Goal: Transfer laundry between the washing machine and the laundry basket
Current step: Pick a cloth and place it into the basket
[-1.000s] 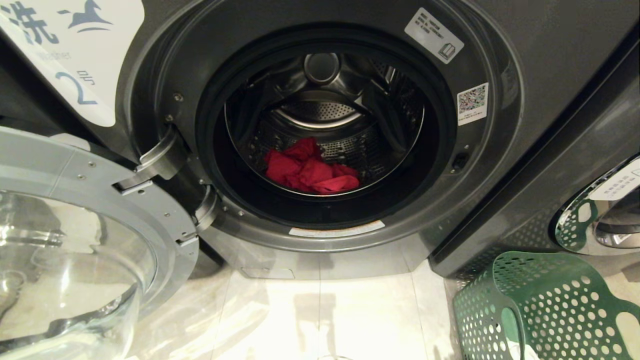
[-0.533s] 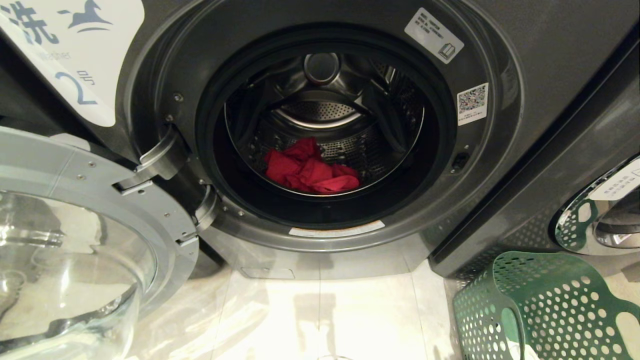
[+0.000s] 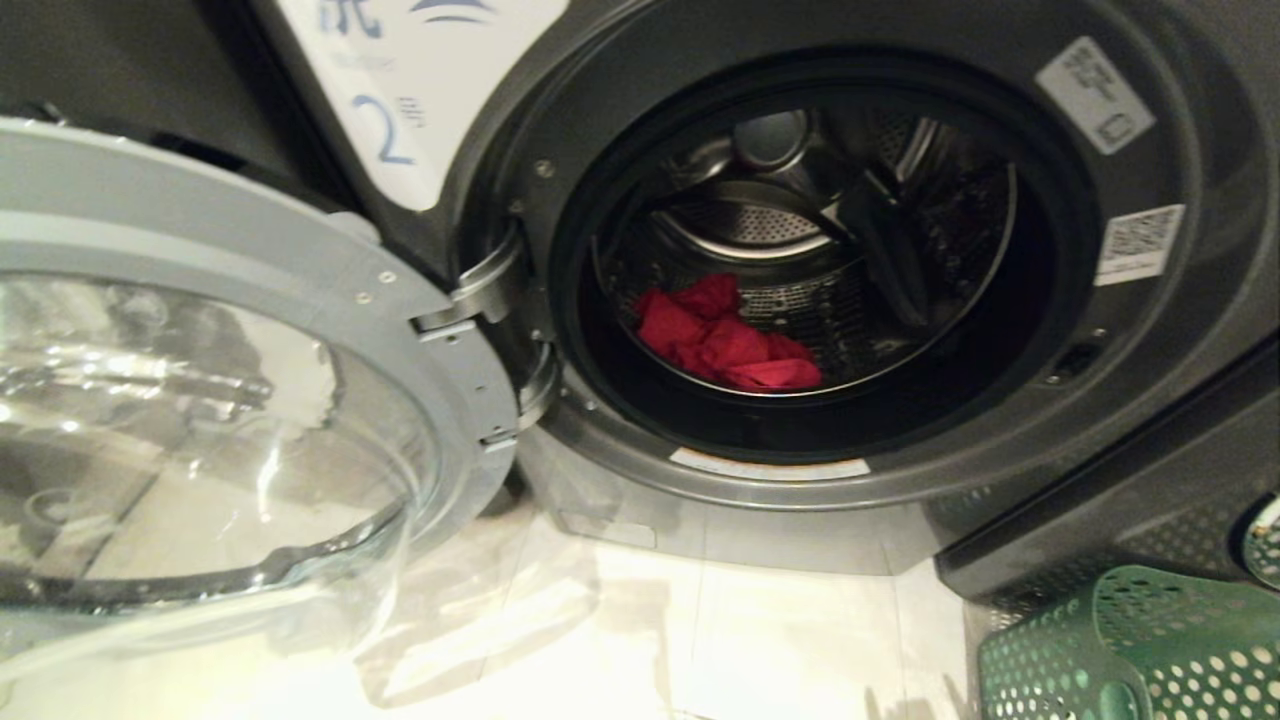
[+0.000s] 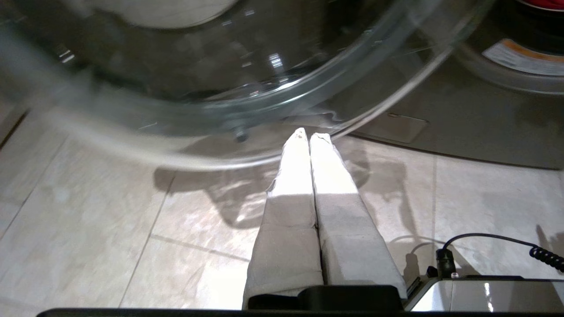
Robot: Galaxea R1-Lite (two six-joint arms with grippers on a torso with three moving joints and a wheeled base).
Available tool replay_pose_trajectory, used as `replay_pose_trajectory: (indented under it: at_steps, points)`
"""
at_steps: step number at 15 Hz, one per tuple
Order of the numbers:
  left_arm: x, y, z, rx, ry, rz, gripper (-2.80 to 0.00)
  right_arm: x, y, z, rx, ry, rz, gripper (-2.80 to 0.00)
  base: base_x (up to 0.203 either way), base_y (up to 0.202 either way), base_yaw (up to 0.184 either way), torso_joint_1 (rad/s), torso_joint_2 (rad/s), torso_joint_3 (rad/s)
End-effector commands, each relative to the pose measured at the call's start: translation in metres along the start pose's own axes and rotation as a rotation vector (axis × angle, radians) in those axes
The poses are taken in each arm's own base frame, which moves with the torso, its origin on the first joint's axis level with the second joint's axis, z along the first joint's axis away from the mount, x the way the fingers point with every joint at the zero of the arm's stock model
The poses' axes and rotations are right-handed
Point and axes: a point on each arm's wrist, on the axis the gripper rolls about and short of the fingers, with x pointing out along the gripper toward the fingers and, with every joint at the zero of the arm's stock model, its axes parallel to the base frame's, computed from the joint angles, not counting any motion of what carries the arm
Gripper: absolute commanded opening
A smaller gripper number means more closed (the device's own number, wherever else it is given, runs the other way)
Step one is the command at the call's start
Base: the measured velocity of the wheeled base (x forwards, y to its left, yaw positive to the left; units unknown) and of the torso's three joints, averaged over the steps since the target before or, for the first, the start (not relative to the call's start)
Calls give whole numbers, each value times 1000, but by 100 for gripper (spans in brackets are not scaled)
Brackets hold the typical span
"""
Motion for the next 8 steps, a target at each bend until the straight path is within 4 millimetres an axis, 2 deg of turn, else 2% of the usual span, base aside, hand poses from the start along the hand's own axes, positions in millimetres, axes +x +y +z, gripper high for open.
replay_pose_trajectory:
  at_steps: [1,4,8]
  points:
    - [0,0,0,0,0,0,-280,0,0,0,-1,1,0,0,-1,-11,211,7,2,7]
    - [0,0,0,0,0,0,-280,0,0,0,-1,1,0,0,-2,-7,167,2,1,3]
    - [0,0,0,0,0,0,-280,0,0,0,-7,0,5,0,0,0,18,1,-1,1]
